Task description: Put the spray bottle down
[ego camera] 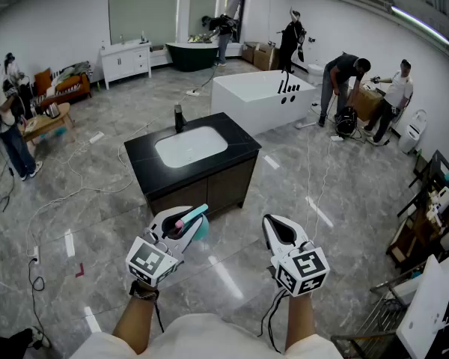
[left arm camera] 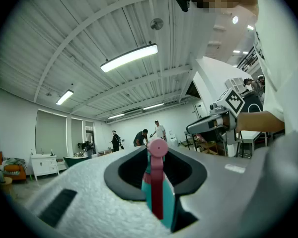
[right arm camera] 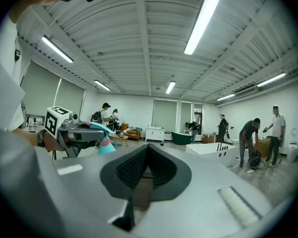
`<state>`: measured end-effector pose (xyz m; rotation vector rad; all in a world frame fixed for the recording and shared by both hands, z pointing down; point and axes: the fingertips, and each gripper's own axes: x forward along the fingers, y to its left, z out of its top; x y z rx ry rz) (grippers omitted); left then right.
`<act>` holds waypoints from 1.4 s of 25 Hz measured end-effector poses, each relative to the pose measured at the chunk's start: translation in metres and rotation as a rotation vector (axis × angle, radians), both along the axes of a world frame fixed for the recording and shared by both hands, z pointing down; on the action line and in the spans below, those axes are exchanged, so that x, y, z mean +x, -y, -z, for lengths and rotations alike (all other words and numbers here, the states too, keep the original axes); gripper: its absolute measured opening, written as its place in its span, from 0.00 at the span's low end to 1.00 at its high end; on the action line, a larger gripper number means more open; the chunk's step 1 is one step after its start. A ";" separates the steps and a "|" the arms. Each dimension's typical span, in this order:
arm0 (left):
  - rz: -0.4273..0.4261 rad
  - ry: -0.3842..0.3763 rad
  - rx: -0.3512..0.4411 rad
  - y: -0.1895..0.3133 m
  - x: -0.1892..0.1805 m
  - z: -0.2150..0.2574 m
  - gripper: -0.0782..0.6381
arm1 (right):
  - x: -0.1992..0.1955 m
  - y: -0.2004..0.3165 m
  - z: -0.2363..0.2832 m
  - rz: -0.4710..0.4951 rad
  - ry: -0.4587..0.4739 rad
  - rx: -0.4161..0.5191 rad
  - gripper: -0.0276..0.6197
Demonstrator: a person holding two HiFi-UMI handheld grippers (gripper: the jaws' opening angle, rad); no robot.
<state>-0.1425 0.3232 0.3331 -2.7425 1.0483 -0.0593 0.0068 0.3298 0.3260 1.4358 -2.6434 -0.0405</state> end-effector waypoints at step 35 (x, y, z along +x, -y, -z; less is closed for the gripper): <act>0.030 -0.024 0.009 0.024 0.077 -0.016 0.23 | 0.093 0.031 -0.012 -0.010 0.100 0.004 0.05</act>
